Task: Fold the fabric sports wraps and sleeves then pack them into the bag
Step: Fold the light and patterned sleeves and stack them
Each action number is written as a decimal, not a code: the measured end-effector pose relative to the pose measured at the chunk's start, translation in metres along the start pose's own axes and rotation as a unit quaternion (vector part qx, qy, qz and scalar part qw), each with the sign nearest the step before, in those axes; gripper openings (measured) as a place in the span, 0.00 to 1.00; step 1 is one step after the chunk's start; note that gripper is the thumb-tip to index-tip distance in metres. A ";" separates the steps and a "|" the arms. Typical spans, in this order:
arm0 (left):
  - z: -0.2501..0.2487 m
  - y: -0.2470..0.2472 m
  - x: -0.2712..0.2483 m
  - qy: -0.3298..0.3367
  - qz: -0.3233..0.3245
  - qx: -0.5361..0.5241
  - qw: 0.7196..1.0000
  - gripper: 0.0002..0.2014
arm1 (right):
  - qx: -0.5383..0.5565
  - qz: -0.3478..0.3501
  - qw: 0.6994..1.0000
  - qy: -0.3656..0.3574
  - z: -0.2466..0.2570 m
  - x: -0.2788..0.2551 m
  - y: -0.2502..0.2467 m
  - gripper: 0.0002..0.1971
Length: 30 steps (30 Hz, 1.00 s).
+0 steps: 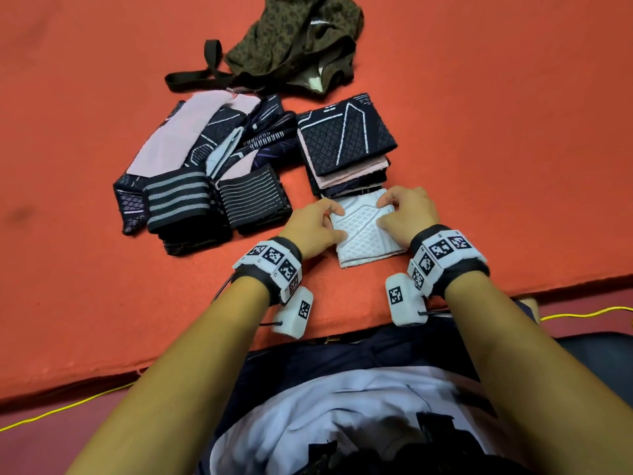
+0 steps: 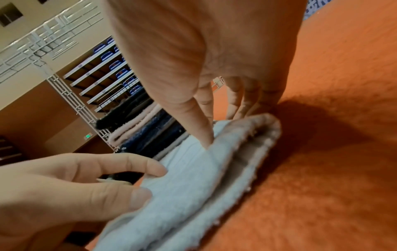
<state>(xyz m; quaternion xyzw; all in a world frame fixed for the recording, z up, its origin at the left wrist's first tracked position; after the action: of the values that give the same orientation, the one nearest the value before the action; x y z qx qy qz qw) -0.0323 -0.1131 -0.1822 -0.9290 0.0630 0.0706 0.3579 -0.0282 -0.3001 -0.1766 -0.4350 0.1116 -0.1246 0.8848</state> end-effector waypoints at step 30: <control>0.008 0.010 -0.015 0.024 0.045 0.029 0.998 0.35 | -0.067 0.054 0.994 -0.067 0.024 -0.023 0.027 0.14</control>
<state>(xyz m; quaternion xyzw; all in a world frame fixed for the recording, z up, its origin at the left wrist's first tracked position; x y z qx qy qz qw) -0.0494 -0.1141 -0.1917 -0.9159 0.1158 0.0624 0.3793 -0.0392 -0.2589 -0.1822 -0.4944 0.0834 -0.0387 0.8644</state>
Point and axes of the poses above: each hand's wrist, its own x-axis towards the middle knuckle, its own y-axis out of the palm, z = x × y, the point moved 8 cm from there along x, towards the middle knuckle, and after that the axes turned 15 degrees about -z, right-handed, at the moved point
